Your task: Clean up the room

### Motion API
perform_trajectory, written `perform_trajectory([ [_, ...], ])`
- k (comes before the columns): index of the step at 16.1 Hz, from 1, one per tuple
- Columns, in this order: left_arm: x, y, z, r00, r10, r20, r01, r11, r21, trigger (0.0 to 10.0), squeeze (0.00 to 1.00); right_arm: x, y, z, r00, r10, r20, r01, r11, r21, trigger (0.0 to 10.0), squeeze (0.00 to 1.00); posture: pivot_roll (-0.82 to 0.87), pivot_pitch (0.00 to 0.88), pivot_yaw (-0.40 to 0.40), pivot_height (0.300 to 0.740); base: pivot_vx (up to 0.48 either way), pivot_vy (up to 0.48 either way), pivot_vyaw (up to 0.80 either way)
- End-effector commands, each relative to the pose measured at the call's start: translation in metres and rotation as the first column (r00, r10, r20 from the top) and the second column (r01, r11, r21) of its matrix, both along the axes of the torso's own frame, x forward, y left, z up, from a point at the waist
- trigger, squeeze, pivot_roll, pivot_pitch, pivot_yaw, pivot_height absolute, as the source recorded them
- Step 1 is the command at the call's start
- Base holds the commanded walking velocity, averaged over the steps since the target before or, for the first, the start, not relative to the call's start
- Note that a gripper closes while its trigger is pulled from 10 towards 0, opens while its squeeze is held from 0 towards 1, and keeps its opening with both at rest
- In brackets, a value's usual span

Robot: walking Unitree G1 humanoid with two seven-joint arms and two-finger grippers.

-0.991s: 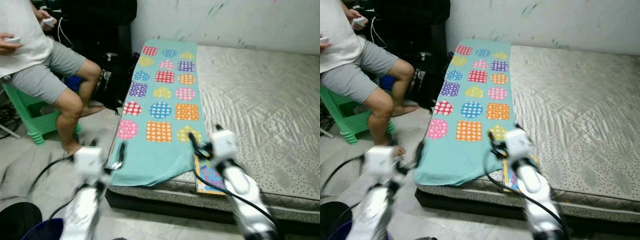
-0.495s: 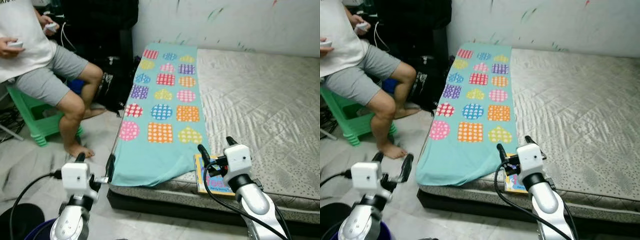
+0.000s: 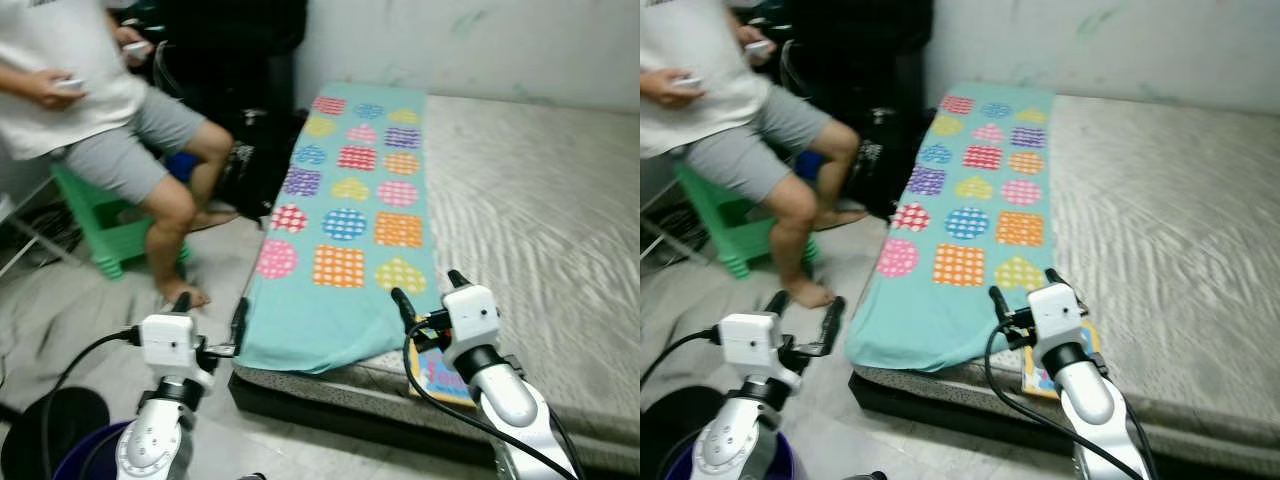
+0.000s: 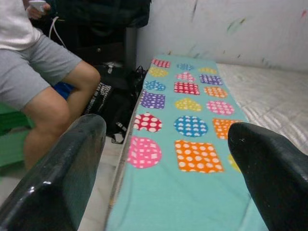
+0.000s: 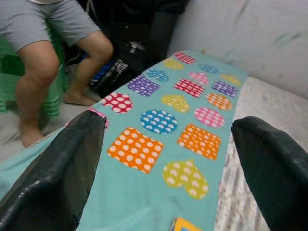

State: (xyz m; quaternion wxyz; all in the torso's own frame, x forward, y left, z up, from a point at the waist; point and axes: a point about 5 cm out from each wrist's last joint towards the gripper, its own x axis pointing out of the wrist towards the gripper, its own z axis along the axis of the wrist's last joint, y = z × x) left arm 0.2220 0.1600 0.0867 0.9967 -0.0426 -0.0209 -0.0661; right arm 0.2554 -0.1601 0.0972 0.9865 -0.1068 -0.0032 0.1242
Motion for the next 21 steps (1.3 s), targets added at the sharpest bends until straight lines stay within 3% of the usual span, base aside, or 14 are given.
perform_trajectory([
  [1,0.0006,0.0049,0.0024,1.000,0.005,0.005,-0.005,1.000,0.011,10.0,0.00,0.0009,0.0044,0.0043,1.000,0.010,0.011,-0.010,1.000,0.009,10.0,0.00,0.04,0.053,-0.005,0.740,0.000,0.000,0.41],
  [9,0.0001,0.0034,0.0004,1.000,-0.007,-0.006,0.007,1.000,0.011,10.0,0.00,0.0011,0.0031,0.0038,1.000,0.006,0.004,-0.006,1.000,-0.002,10.0,0.00,0.04,0.059,-0.007,0.740,0.000,0.000,0.00],
  [21,0.0038,-0.0002,-0.0006,1.000,-0.027,-0.010,0.027,1.000,0.009,10.0,0.00,0.0052,0.0014,0.0022,1.000,-0.020,-0.013,0.020,1.000,0.024,10.0,0.00,0.03,0.051,-0.003,0.740,0.215,0.000,-0.06],
])
